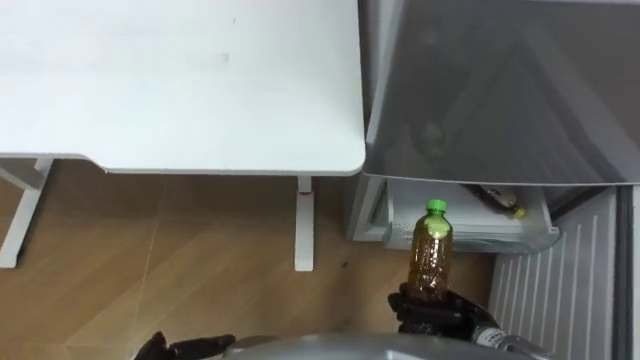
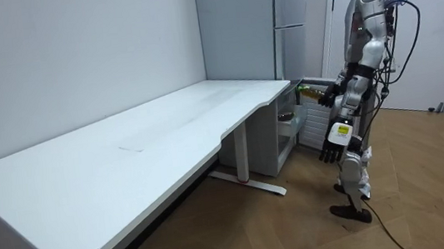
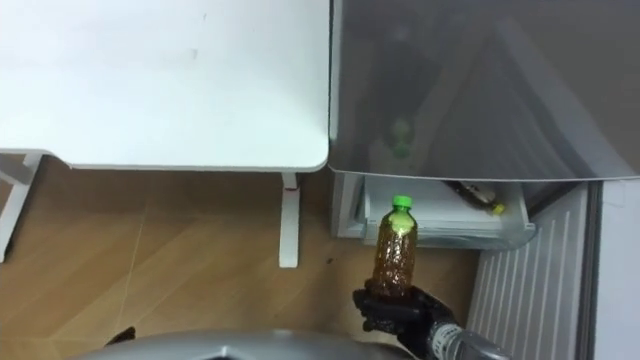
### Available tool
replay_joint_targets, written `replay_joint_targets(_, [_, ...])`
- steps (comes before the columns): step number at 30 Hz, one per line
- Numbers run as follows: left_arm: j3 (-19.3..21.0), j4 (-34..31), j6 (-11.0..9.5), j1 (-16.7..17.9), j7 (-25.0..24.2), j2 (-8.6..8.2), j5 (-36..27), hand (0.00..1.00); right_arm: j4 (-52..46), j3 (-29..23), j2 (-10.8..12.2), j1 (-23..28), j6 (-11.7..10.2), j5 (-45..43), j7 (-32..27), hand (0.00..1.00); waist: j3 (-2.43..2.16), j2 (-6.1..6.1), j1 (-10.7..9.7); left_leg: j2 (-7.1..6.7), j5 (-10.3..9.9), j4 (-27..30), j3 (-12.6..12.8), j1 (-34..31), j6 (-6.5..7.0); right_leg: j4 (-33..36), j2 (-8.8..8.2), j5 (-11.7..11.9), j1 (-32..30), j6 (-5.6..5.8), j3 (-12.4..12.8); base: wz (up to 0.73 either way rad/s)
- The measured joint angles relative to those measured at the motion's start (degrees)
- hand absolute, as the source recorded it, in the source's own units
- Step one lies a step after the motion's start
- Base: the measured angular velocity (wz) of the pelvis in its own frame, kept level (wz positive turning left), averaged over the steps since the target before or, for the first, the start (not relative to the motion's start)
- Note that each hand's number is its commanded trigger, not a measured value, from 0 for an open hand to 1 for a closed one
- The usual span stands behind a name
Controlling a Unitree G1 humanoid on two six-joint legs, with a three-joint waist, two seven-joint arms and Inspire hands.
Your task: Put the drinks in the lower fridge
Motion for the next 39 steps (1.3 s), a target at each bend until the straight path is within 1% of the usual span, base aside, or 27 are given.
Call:
replay_joint_targets(1, [-0.1,0.0,0.0,0.0,-0.1,-0.03,0.1,0.00,0.1,-0.1,0.2,0.0,0.0,1.9,-0.2,1.00,0.05,-0.04,0.0,0.00,0.0,0.0,0.0,0.0,0.00,0.0,0.01,0.0,0.0,0.00,0.0,0.00])
replay_joint_targets(3, [-0.4,0.0,0.0,0.0,-0.6,-0.07,1.2,0.00,0.1,-0.3,1.1,-0.1,-0.1,9.8,-1.5,1.00,0.15,0.08,0.1,0.06,0.0,-0.1,0.0,0.0,0.00,0.0,0.02,0.0,0.0,0.00,-0.2,0.00])
replay_joint_targets(4, [-0.4,0.0,0.0,0.1,-0.6,-0.06,1.4,0.00,0.1,-0.3,1.2,-0.1,-0.1,12.2,-1.8,1.00,0.18,0.14,0.2,0.11,0.0,-0.1,-0.1,0.0,0.00,0.0,0.02,0.0,0.0,0.00,-0.4,0.00])
replay_joint_targets(5, [-0.3,0.0,0.0,0.1,-0.6,-0.07,3.0,0.00,0.2,-0.4,1.4,-0.4,-0.1,16.1,-2.0,1.00,0.24,0.20,0.1,0.09,0.0,-0.1,-0.2,0.0,0.00,0.0,0.01,0.0,0.0,0.01,-0.6,0.00])
replay_joint_targets(8, [-0.1,0.1,0.0,0.1,-0.6,-0.07,6.3,0.00,2.1,-0.4,1.5,-2.3,-0.5,23.0,-2.6,1.00,0.35,0.40,0.2,-0.04,0.0,0.0,-0.4,0.1,0.01,-0.1,-0.02,0.0,0.2,0.01,-0.7,0.02])
replay_joint_targets(10, [0.0,0.4,0.0,0.1,-0.7,-0.06,6.3,0.00,2.7,-0.4,1.4,-3.0,-0.6,25.9,-3.2,1.00,0.45,0.59,0.2,-0.10,0.0,0.1,-1.1,0.2,0.01,-0.1,-0.05,0.0,0.6,0.01,-1.1,0.10])
replay_joint_targets(14, [-0.4,0.6,0.0,1.4,-1.8,-0.03,6.3,0.00,2.7,-0.6,1.5,-3.5,-0.7,38.0,-3.9,1.00,0.55,0.93,0.3,-0.10,0.0,0.1,-1.2,0.4,0.01,-0.2,-0.05,0.0,0.9,0.01,-1.6,0.06])
replay_joint_targets(15, [-0.4,0.6,0.0,1.9,-2.0,-0.03,6.3,0.00,2.7,-0.8,1.5,-3.6,-1.2,40.9,-4.0,1.00,0.68,1.13,0.2,-0.11,0.0,0.1,-1.4,0.6,0.00,-0.2,-0.14,0.0,1.2,0.01,-1.9,0.05])
replay_joint_targets(18, [-0.4,0.5,0.0,2.8,-2.3,-0.02,7.7,0.00,2.4,-2.7,1.5,-4.0,-1.8,45.9,-5.2,1.00,0.76,1.52,0.2,-0.10,0.0,0.1,-1.6,0.6,0.01,-0.1,-0.37,0.0,1.4,0.04,-2.7,0.08])
replay_joint_targets(19, [-0.4,0.5,0.0,2.8,-2.4,-0.02,8.1,0.00,2.3,-3.1,1.5,-4.1,-2.1,46.6,-5.6,1.00,0.78,1.53,0.2,-0.10,0.0,0.2,-1.6,0.6,0.02,-0.1,-0.39,0.0,1.4,0.04,-2.7,0.05])
replay_joint_targets(20, [-0.3,0.5,0.0,3.2,-2.8,-0.01,8.7,0.00,2.3,-3.6,1.5,-4.4,-2.9,47.4,-6.2,1.00,0.82,1.46,0.2,-0.11,0.0,0.2,-1.7,0.6,0.02,-0.1,-0.44,0.0,1.5,0.06,-2.8,0.05])
replay_joint_targets(23, [-0.3,0.5,0.1,3.3,-3.2,-0.03,11.2,0.00,2.2,-4.3,1.6,-5.2,-4.2,49.2,-6.8,1.00,0.78,1.39,0.3,-0.15,-0.1,0.7,-1.8,0.6,0.03,-0.2,-0.54,-0.1,1.8,0.13,-3.0,0.04])
replay_joint_targets(25, [-0.3,0.6,0.1,3.3,-3.3,-0.03,13.0,0.00,1.4,-4.8,1.6,-5.2,-4.6,50.1,-6.9,1.00,0.69,1.31,0.3,-0.20,-0.1,1.1,-2.1,0.4,0.05,-0.3,-0.63,-0.1,1.9,0.17,-3.3,0.07])
replay_joint_targets(26, [-0.2,0.6,0.1,3.3,-3.3,-0.03,14.0,0.00,1.0,-5.0,1.7,-5.2,-5.1,50.9,-6.9,1.00,0.58,1.25,0.3,-0.24,-0.1,1.3,-2.3,0.2,0.05,-0.3,-0.68,-0.1,1.9,0.20,-3.4,0.07])
replay_joint_targets(27, [-0.2,0.6,0.1,3.3,-3.4,-0.02,14.9,0.00,0.8,-5.1,1.7,-5.2,-5.5,51.3,-6.9,1.00,0.31,1.45,0.4,-0.26,-0.1,1.5,-2.3,0.1,0.05,-0.3,-0.68,-0.1,1.9,0.20,-3.5,0.06])
replay_joint_targets(28, [-0.1,0.8,0.2,3.3,-3.6,-0.02,15.1,0.00,0.8,-5.1,1.7,-5.2,-5.6,51.3,-6.9,1.00,0.30,1.43,0.5,-0.26,-0.1,1.7,-2.4,0.1,0.06,-0.3,-0.70,-0.1,2.0,0.20,-3.5,0.03])
replay_joint_targets(31, [0.2,1.0,1.7,3.3,-4.7,-0.02,19.0,0.00,0.8,-5.5,1.7,-5.2,-5.6,51.5,-6.9,1.00,0.19,1.60,0.5,-0.27,-0.1,2.1,-2.6,-0.1,0.06,-0.3,-0.76,-0.2,2.2,0.23,-3.9,0.08])
replay_joint_targets(33, [0.0,1.0,2.8,2.7,-5.0,-0.02,22.4,0.00,1.1,-5.5,1.7,-5.3,-5.6,53.6,-6.9,1.00,0.01,2.04,0.6,-0.43,-0.1,2.9,-3.3,-1.5,0.07,-0.1,-0.80,-0.2,1.5,0.22,-4.4,0.17])
replay_joint_targets(35, [0.0,1.0,3.2,2.3,-5.4,-0.03,23.3,0.00,1.6,-5.5,1.5,-6.0,-5.6,53.7,-7.0,1.00,-0.20,2.51,0.9,-0.69,-0.1,3.6,-3.5,-2.9,0.07,0.0,-0.76,-0.2,0.4,0.19,-4.5,0.11])
replay_joint_targets(36, [0.0,1.0,3.4,2.2,-5.5,0.01,23.6,0.00,2.3,-5.5,1.4,-6.4,-5.6,53.8,-7.0,1.00,-0.23,2.78,0.9,-0.78,-0.1,4.0,-4.1,-3.5,0.08,0.0,-0.82,-0.1,0.2,0.17,-5.0,0.16])
replay_joint_targets(37, [-0.1,1.0,3.5,1.9,-5.5,0.05,23.5,0.00,3.1,-5.5,1.4,-6.7,-5.6,54.0,-7.0,1.00,-0.25,2.81,0.8,-0.83,-0.1,4.1,-4.3,-3.7,0.08,0.0,-0.87,-0.1,0.1,0.17,-5.3,0.26])
replay_joint_targets(38, [-0.8,1.0,3.6,1.5,-5.5,0.09,23.5,0.00,5.1,-5.5,1.4,-7.9,-5.5,54.8,-7.1,1.00,-0.18,2.86,0.4,-0.98,0.0,4.4,-5.0,-4.4,0.10,0.1,-1.19,-0.1,-0.3,0.17,-6.0,0.26])
replay_joint_targets(39, [-1.9,1.0,3.7,1.0,-5.5,0.08,23.5,0.00,7.1,-5.7,1.2,-9.7,-5.5,55.5,-7.7,1.00,-0.21,3.23,0.3,-1.08,0.0,5.1,-5.4,-5.7,0.16,0.4,-1.43,-0.2,-1.5,0.16,-6.2,0.21])
